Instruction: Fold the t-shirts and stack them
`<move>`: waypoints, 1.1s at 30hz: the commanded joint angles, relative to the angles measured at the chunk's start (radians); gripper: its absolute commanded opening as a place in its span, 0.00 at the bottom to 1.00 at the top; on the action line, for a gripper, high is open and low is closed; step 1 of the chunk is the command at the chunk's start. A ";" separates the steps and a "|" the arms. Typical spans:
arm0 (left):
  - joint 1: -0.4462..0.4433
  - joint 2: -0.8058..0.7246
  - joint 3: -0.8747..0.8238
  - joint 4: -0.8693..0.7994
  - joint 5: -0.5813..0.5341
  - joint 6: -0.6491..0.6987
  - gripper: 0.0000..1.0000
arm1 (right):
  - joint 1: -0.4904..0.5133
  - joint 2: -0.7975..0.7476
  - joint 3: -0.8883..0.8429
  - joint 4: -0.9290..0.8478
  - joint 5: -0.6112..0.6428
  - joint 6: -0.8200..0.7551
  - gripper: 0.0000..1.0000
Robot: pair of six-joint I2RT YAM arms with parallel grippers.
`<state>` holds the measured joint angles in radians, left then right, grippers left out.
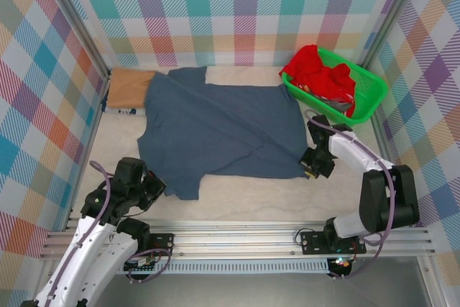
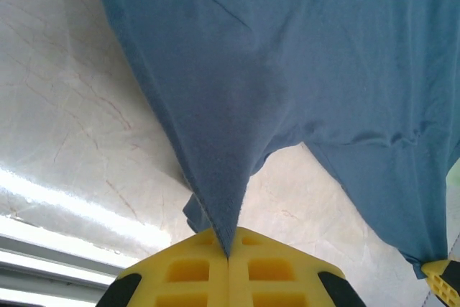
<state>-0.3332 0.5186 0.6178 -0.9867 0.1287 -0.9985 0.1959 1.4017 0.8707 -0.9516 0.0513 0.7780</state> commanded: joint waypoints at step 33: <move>-0.037 -0.171 0.114 -0.212 -0.124 0.146 0.00 | 0.124 0.133 -0.043 -0.060 -0.159 0.048 0.00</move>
<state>-0.3599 0.3580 0.6914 -1.1194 0.0834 -0.8776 0.2871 1.5013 0.7902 -1.0367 -0.0532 0.8295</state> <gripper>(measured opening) 0.049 0.041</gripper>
